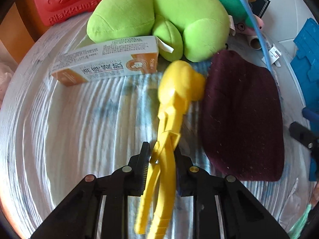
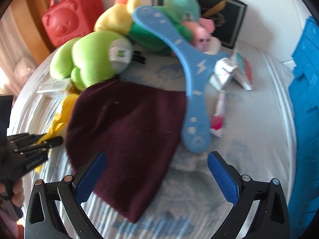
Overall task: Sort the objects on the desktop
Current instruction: 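Grasp the yellow plastic toy by its handle with the left gripper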
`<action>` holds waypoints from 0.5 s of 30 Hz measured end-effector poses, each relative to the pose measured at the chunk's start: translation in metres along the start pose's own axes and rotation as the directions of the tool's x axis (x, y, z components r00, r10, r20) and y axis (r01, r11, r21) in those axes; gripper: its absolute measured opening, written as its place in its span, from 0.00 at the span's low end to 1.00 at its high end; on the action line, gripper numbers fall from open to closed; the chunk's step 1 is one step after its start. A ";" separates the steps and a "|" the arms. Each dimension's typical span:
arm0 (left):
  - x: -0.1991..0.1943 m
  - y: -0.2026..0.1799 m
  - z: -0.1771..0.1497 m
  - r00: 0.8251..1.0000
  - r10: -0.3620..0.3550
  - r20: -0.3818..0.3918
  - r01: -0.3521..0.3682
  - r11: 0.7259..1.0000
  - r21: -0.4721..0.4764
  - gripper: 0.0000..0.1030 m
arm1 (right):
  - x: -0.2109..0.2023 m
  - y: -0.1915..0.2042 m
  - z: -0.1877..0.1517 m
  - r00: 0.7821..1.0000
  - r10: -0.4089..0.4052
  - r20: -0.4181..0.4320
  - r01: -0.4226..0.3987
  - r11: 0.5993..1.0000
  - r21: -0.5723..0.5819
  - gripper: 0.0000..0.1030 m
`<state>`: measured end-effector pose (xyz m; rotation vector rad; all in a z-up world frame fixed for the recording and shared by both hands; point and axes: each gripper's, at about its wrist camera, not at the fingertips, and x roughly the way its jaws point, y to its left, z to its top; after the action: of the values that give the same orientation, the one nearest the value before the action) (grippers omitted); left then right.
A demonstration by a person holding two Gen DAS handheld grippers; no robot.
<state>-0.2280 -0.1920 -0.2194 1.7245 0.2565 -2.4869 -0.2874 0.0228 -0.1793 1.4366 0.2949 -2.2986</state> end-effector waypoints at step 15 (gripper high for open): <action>0.017 -0.003 0.035 0.994 0.080 0.076 -0.080 0.997 -0.003 0.18 | 0.025 0.022 -0.017 0.993 0.068 -0.093 -0.068 0.998 0.006 1.00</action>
<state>-0.2674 -0.1955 -0.2234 1.6033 0.1772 -2.4885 -0.2734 0.0042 -0.2087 1.5342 0.2663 -2.1824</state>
